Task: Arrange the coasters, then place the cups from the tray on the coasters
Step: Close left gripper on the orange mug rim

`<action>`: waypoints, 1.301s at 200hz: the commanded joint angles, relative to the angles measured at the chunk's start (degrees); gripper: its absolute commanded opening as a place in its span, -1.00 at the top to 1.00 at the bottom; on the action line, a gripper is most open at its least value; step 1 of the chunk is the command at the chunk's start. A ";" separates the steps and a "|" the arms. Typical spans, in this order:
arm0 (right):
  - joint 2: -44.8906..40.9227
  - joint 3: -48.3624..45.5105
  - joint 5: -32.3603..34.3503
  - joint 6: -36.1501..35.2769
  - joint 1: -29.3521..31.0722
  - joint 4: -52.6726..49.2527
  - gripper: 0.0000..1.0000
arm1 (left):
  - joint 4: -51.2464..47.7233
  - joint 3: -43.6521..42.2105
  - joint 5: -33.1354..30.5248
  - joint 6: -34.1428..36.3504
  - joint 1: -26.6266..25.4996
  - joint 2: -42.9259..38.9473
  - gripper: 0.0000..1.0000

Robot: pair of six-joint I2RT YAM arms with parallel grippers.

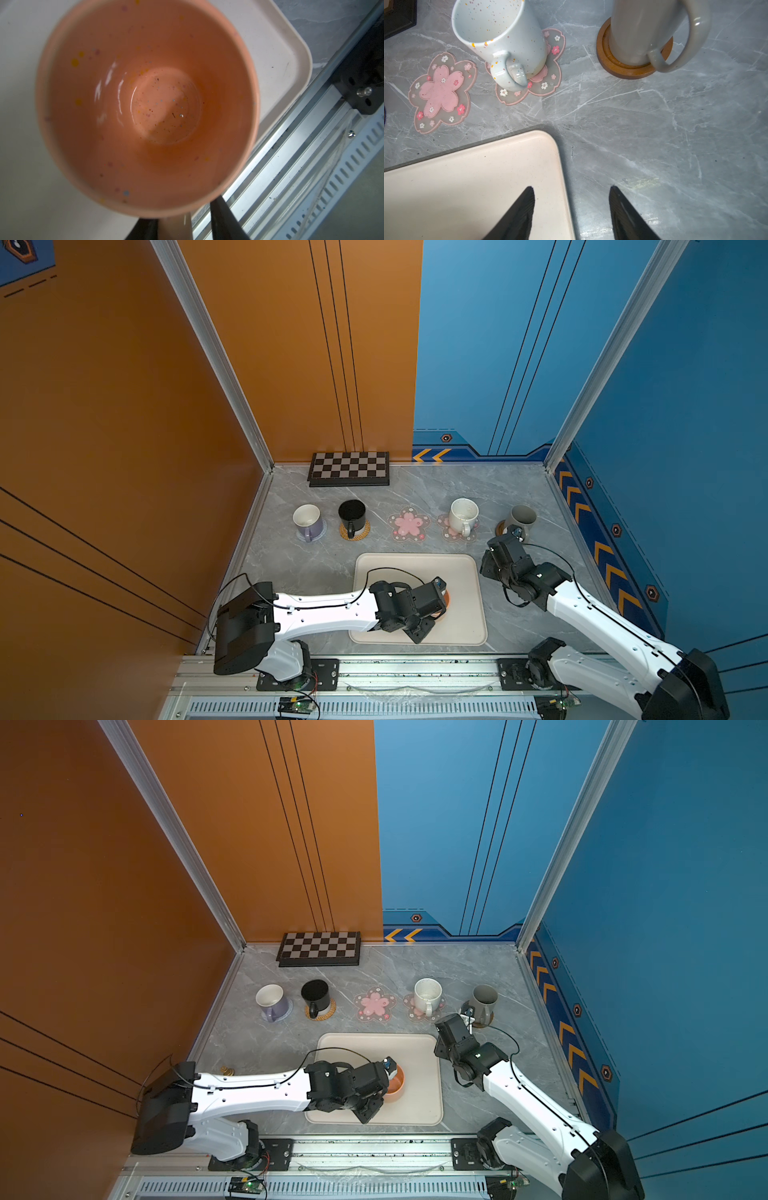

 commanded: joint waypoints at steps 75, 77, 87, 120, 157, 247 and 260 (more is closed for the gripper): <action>-0.89 -0.88 1.65 -0.01 -0.36 -2.11 -0.21 | 0.84 3.52 -1.29 -2.26 -0.16 4.99 0.25; -0.89 -0.92 1.61 0.04 -0.32 -2.07 -0.21 | 0.84 3.53 -1.35 -2.39 -0.15 5.05 0.24; -0.90 -0.85 1.63 -0.01 -0.40 -2.06 -0.21 | 0.83 3.56 -1.63 -2.76 -0.14 5.19 0.25; -0.80 -0.84 1.58 -0.09 -0.62 -2.06 -0.21 | 0.84 3.20 -2.60 -4.07 0.39 5.39 0.26; -0.56 -1.00 1.57 0.06 -0.66 -2.02 -0.22 | 0.84 2.82 -2.98 -4.66 0.94 5.37 0.31; -0.36 -1.02 1.24 0.49 -0.75 -2.06 -0.22 | 1.19 2.27 -3.56 -5.31 1.07 5.43 0.64; -0.27 -1.02 1.24 0.50 -0.75 -2.06 -0.22 | 1.19 1.90 -3.70 -5.61 1.25 5.25 0.72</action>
